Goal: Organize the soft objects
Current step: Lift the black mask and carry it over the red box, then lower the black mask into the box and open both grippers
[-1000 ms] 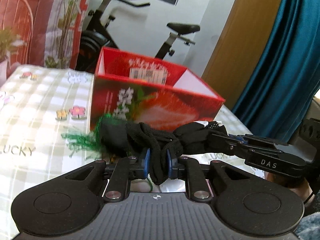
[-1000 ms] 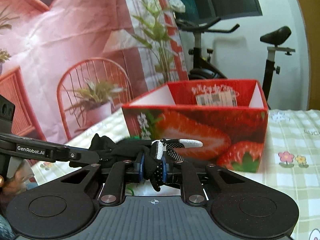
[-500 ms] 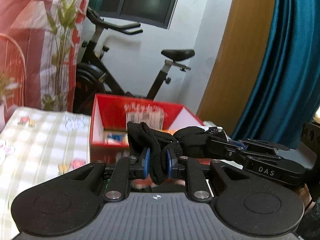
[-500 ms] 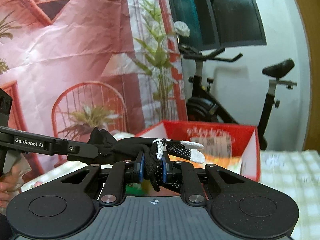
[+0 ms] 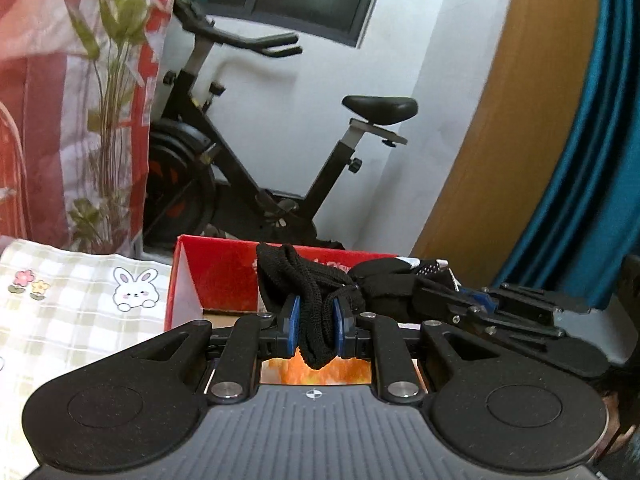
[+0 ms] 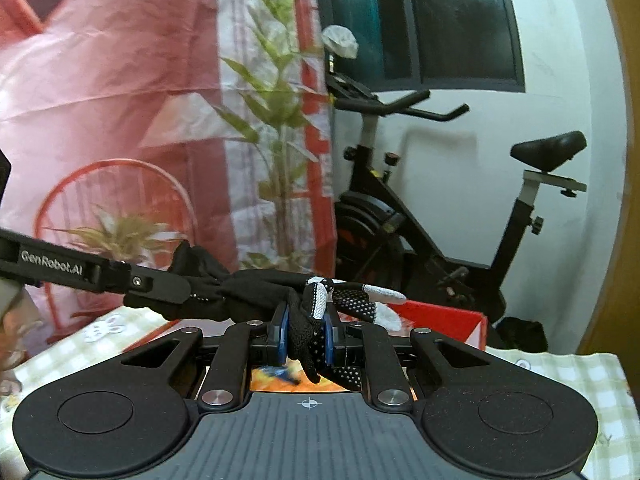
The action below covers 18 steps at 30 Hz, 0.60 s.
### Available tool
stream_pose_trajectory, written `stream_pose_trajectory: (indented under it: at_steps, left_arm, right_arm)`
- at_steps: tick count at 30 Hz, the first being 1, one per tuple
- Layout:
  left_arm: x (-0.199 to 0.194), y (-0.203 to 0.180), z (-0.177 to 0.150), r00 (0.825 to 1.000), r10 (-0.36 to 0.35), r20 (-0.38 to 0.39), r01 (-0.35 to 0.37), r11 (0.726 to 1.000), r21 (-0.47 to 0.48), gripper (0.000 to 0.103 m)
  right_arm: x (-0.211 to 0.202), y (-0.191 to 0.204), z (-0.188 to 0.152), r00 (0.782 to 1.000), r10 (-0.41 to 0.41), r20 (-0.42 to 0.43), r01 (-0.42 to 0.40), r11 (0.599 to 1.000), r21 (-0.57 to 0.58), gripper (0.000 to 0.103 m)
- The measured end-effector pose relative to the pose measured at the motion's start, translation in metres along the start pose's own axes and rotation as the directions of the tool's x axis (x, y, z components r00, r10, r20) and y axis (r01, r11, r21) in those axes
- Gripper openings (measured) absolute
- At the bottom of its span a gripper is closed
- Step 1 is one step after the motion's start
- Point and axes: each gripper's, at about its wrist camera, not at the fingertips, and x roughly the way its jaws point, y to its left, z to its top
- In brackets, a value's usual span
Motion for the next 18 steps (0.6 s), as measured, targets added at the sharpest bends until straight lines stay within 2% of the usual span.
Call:
stream_pose_trajectory:
  at_steps: [6,10,14,18]
  left_arm:
    - [0.040,0.006,0.020,0.997,0.036,-0.065,-0.036,0.999,0.010,0.019]
    - [0.067,0.012,0.023,0.993,0.053,-0.109,-0.053,0.999,0.003,0.019]
    - [0.085,0.018,0.020,0.988,0.072,-0.133,-0.072,0.997,0.006,0.019]
    - [0.094,0.025,0.021,0.987,0.077,-0.145,-0.078,0.997,-0.002,0.019]
  right_arm:
    - [0.049,-0.024,0.006,0.996,-0.030,-0.085,0.035,0.998,0.051,0.015]
    - [0.079,-0.037,0.006,0.984,-0.046,-0.173,0.064,0.993,0.101,0.015]
    - [0.099,-0.040,0.003,0.968,-0.059,-0.245,0.083,0.993,0.089,0.015]
    - [0.112,-0.038,0.001,0.959,-0.076,-0.271,0.099,0.993,0.069,0.015]
